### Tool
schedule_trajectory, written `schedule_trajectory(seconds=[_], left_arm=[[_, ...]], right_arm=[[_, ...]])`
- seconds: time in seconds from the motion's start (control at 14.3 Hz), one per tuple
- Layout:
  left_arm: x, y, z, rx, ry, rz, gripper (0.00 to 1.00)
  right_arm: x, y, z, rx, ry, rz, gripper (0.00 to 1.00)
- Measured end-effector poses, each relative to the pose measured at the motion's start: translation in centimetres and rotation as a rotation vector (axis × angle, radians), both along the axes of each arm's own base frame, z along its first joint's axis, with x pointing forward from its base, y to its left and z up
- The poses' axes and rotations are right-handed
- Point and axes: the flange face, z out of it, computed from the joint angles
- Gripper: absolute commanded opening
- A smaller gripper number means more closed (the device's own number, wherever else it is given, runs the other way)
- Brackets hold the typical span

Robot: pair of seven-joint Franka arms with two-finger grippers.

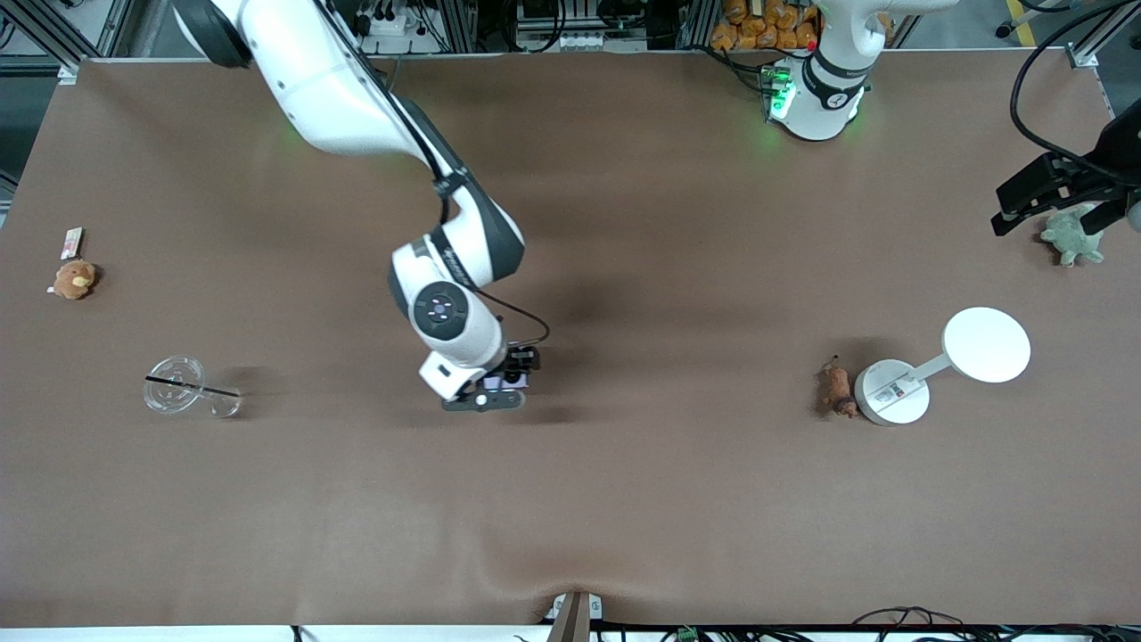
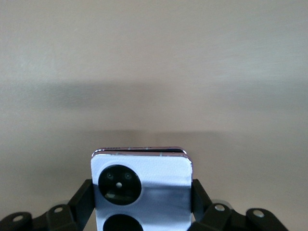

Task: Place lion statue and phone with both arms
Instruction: 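Carry the phone with the right gripper toward the glass cup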

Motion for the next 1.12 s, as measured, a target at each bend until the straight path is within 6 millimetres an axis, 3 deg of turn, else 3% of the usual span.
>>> schedule_trajectory(seconds=[0.21,0.42,0.56,0.91,1.12], left_arm=[[-0.8,0.8,-1.0,-0.004,0.031,0.013,1.0],[-1.2,0.5,-1.0,-0.004,0.042,0.009,1.0],[-1.3,-0.1,-1.0,-0.003,0.045,-0.003,1.0],[-1.5,-2.7,-1.9,0.0,0.065,-0.039,1.0],[-1.6,-3.7,-2.5,0.001,0.078,-0.03,1.0]], right_arm=[[0.7,-4.8,5.2,-0.067,0.068,-0.052,0.4],[1.5,-10.4,7.7,-0.133,0.137,-0.117,0.4],[2.5,-15.0,7.6,-0.156,0.172,-0.12,0.4],[5.3,-28.9,6.0,-0.099,0.21,-0.003,0.41],[6.8,-33.7,2.6,-0.095,0.158,0.029,0.43]])
